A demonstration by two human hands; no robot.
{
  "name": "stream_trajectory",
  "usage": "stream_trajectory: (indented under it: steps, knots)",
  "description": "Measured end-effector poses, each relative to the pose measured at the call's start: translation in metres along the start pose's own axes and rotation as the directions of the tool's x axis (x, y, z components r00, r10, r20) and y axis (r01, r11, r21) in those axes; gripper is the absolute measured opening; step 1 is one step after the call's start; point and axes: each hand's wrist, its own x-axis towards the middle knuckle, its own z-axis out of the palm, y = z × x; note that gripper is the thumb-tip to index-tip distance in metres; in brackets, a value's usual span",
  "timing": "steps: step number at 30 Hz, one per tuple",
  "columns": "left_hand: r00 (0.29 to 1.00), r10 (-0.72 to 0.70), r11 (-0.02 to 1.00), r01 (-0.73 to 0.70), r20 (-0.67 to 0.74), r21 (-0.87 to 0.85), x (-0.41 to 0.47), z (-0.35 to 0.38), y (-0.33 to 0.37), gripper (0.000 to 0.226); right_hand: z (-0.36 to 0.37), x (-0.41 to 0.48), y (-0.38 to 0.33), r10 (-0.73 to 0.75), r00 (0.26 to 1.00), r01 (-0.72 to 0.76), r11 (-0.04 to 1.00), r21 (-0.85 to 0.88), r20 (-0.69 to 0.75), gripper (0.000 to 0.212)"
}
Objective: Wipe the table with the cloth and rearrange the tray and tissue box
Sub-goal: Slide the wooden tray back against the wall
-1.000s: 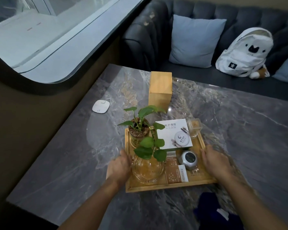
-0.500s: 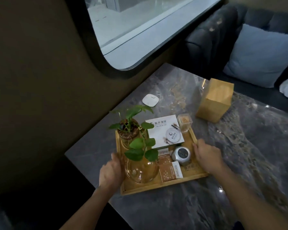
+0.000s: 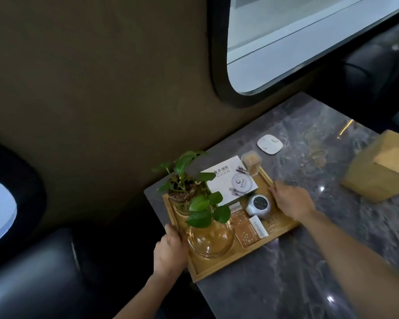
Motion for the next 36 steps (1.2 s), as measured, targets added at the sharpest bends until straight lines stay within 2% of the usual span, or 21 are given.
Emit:
stream_trajectory:
  steps: [7,10,13,15,16,19,21,24,28,36]
  knots:
    - [0.999,-0.009,1.0,0.007,-0.051,-0.031,0.0,0.01,-0.004,0.017,-0.008,0.015,0.0,0.027,0.993,-0.036,0.996,0.082,0.115,0.03]
    - [0.998,-0.003,1.0,0.003,-0.057,-0.009,-0.002,0.008,-0.008,0.022,-0.008,0.014,0.003,0.048,0.996,-0.059,0.983,0.174,0.071,0.032]
    - [0.993,0.062,0.995,-0.069,-0.1,-0.07,-0.007,0.002,-0.01,0.021,-0.005,0.004,0.011,0.105,0.994,-0.103,0.851,0.515,0.025,0.032]
    - [0.986,0.13,0.975,-0.146,-0.102,-0.166,-0.012,0.001,-0.015,0.045,-0.002,-0.006,0.022,0.111,0.991,-0.136,0.713,0.688,0.08,0.037]
    - [0.988,0.147,0.967,-0.155,-0.057,-0.201,-0.015,0.0,-0.018,0.067,-0.001,-0.013,0.029,0.081,0.986,-0.163,0.679,0.716,0.148,0.051]
    - [0.968,0.223,0.966,-0.202,0.119,-0.164,-0.022,0.006,-0.028,0.129,-0.001,-0.028,0.043,-0.042,0.939,-0.201,0.739,0.643,0.341,0.109]
    - [0.947,0.251,0.968,-0.244,0.199,-0.061,-0.026,0.013,-0.03,0.144,0.0,-0.031,0.045,-0.089,0.919,-0.153,0.817,0.556,0.384,0.125]
    - [0.949,0.208,0.973,-0.226,0.235,0.052,-0.027,0.018,-0.022,0.148,0.006,-0.029,0.04,-0.099,0.935,-0.063,0.899,0.434,0.341,0.13]
    - [0.951,0.196,0.967,-0.228,0.237,0.116,-0.027,0.016,-0.015,0.141,0.006,-0.021,0.033,-0.106,0.954,-0.011,0.922,0.386,0.281,0.127]
    - [0.969,0.164,0.985,-0.17,0.183,0.016,-0.011,0.003,-0.017,0.136,0.001,0.012,0.015,-0.159,0.96,0.061,0.923,0.381,0.23,0.126]
